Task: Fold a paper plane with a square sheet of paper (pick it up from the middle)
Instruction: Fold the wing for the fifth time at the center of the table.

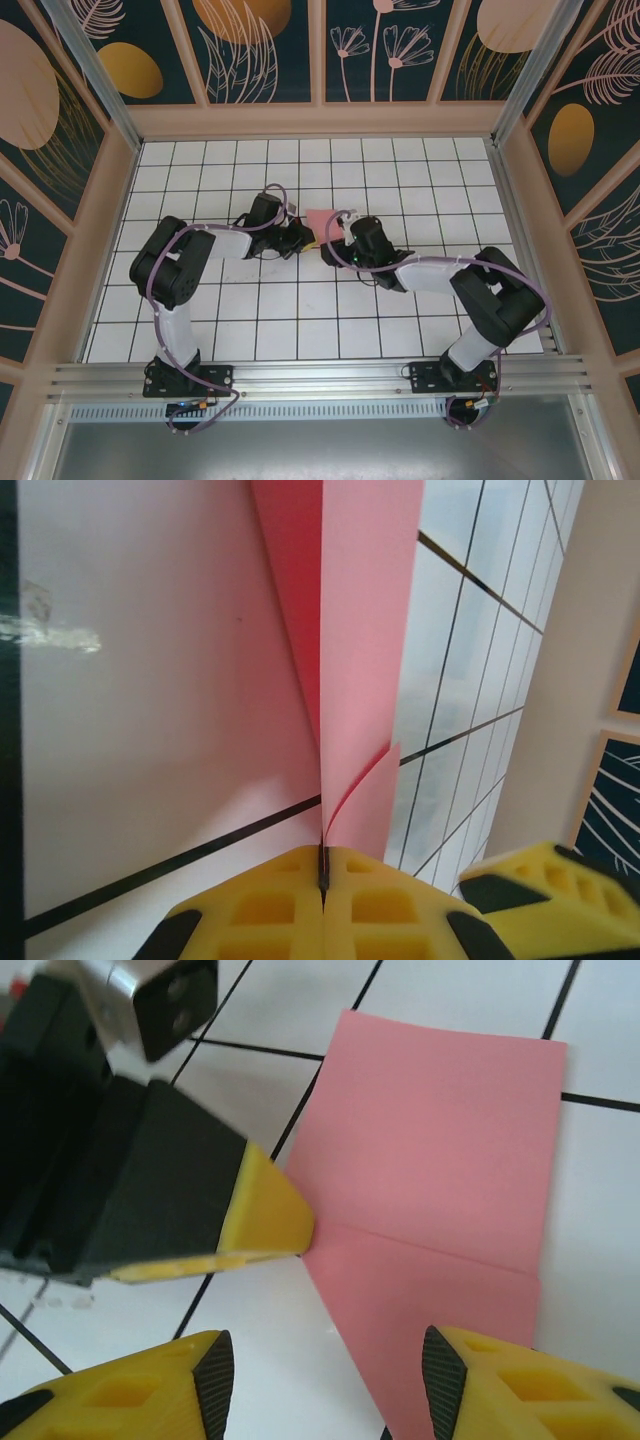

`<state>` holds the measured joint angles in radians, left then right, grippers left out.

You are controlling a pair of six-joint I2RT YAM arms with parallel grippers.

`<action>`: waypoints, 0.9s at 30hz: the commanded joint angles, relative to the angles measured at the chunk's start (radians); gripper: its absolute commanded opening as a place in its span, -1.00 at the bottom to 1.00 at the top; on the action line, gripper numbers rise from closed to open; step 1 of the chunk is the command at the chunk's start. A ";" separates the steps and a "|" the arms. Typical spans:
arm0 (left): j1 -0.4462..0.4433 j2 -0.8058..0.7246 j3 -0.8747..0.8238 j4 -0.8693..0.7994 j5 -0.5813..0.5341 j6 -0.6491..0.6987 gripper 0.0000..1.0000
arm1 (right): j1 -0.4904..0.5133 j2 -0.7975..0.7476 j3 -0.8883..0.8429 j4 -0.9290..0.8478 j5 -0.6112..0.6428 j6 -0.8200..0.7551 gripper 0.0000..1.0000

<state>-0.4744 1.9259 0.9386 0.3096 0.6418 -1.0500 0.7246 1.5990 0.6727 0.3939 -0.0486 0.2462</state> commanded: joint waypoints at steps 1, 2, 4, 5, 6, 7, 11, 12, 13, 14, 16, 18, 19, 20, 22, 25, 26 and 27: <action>-0.008 -0.048 -0.010 0.036 -0.007 -0.039 -0.97 | 0.022 0.016 -0.021 0.020 0.118 -0.175 0.10; -0.008 -0.054 -0.008 0.033 -0.005 -0.039 -0.97 | 0.030 0.028 -0.018 0.022 0.135 -0.189 0.09; -0.009 -0.064 -0.009 0.026 -0.004 -0.040 -0.97 | 0.045 0.053 -0.010 0.028 0.171 -0.214 0.07; -0.009 -0.068 -0.009 0.024 -0.003 -0.039 -0.97 | 0.049 0.063 -0.005 0.030 0.179 -0.222 0.06; -0.009 -0.071 -0.007 0.023 -0.001 -0.039 -0.97 | 0.053 0.076 0.000 0.035 0.191 -0.232 0.06; -0.009 -0.070 -0.007 0.020 0.002 -0.041 -0.97 | 0.057 0.089 0.006 0.040 0.204 -0.241 0.03; -0.010 -0.070 -0.004 0.022 0.007 -0.048 -0.97 | 0.092 0.116 -0.021 0.140 0.249 -0.317 0.01; -0.009 -0.071 -0.003 0.020 0.007 -0.051 -0.97 | 0.097 0.120 -0.029 0.167 0.251 -0.326 0.00; -0.010 -0.070 -0.003 0.020 0.008 -0.050 -0.97 | 0.098 0.126 -0.032 0.181 0.247 -0.331 0.00; -0.009 -0.072 -0.003 0.020 0.007 -0.051 -0.97 | 0.097 0.131 -0.030 0.189 0.251 -0.334 0.00; -0.009 -0.071 -0.004 0.020 0.007 -0.054 -0.96 | 0.101 0.146 -0.024 0.207 0.275 -0.340 -0.03; -0.009 -0.072 -0.004 0.021 0.008 -0.059 -0.96 | 0.101 0.161 -0.017 0.217 0.275 -0.353 -0.10; -0.009 -0.074 -0.003 0.022 0.009 -0.063 -0.96 | 0.101 0.173 -0.010 0.218 0.282 -0.359 -0.17; -0.009 -0.074 -0.002 0.021 0.013 -0.061 -0.96 | 0.101 0.182 -0.005 0.219 0.292 -0.368 -0.23; -0.009 -0.076 0.011 0.000 0.014 -0.047 -0.94 | 0.102 0.194 -0.008 0.238 0.310 -0.392 -0.34; -0.009 -0.080 0.028 -0.030 0.009 -0.031 -0.85 | 0.105 0.189 -0.032 0.274 0.322 -0.429 -0.50; -0.009 -0.080 0.028 -0.041 0.005 -0.025 -0.80 | 0.107 0.184 -0.041 0.281 0.322 -0.443 -0.57; -0.008 -0.080 0.028 -0.051 0.001 -0.020 -0.74 | 0.109 0.178 -0.049 0.287 0.322 -0.459 -0.64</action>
<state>-0.4789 1.8793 0.9432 0.2993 0.6449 -1.0866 0.8227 1.7863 0.6460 0.6136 0.2462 -0.1596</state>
